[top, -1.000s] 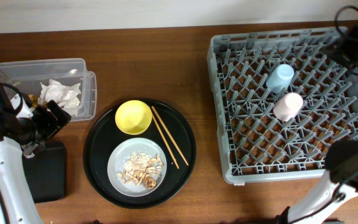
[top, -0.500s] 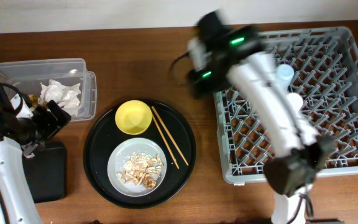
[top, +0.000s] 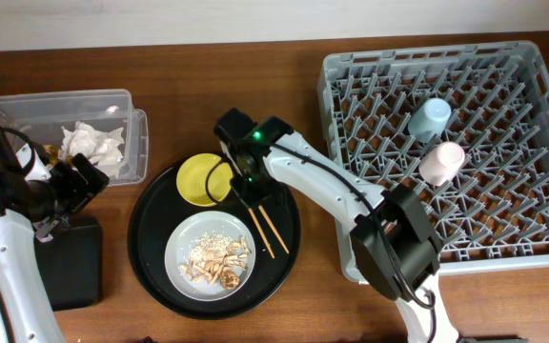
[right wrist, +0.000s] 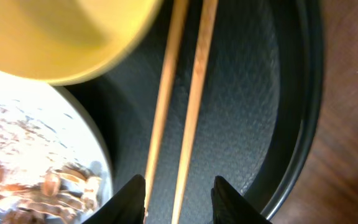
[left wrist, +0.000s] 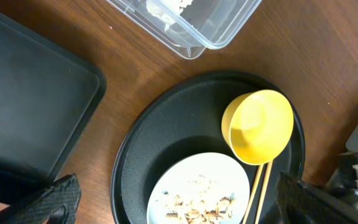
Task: Sort waste into correct bins and load items into the dishwasher rack
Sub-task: 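Reach the right gripper to the wooden chopsticks and grasp one, then insert the chopstick into the rack with the right gripper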
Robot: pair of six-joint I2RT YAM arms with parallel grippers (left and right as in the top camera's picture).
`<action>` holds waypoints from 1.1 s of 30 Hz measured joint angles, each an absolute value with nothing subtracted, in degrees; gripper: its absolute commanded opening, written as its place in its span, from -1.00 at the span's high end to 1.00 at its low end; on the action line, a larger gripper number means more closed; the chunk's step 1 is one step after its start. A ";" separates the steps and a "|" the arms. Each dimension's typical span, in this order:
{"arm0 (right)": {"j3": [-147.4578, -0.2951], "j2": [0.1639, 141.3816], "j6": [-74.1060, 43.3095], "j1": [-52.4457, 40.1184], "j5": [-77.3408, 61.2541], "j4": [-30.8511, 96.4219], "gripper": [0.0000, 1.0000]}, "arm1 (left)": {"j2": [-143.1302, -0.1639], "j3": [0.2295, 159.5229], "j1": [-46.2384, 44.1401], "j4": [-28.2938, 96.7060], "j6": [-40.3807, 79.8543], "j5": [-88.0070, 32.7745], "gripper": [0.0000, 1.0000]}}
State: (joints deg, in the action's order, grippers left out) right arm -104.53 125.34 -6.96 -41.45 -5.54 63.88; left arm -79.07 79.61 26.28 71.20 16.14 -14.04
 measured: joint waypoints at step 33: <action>-92.55 124.66 -9.89 -40.49 -6.76 54.26 0.92 | -79.07 79.61 26.28 71.20 16.14 -14.04 -0.99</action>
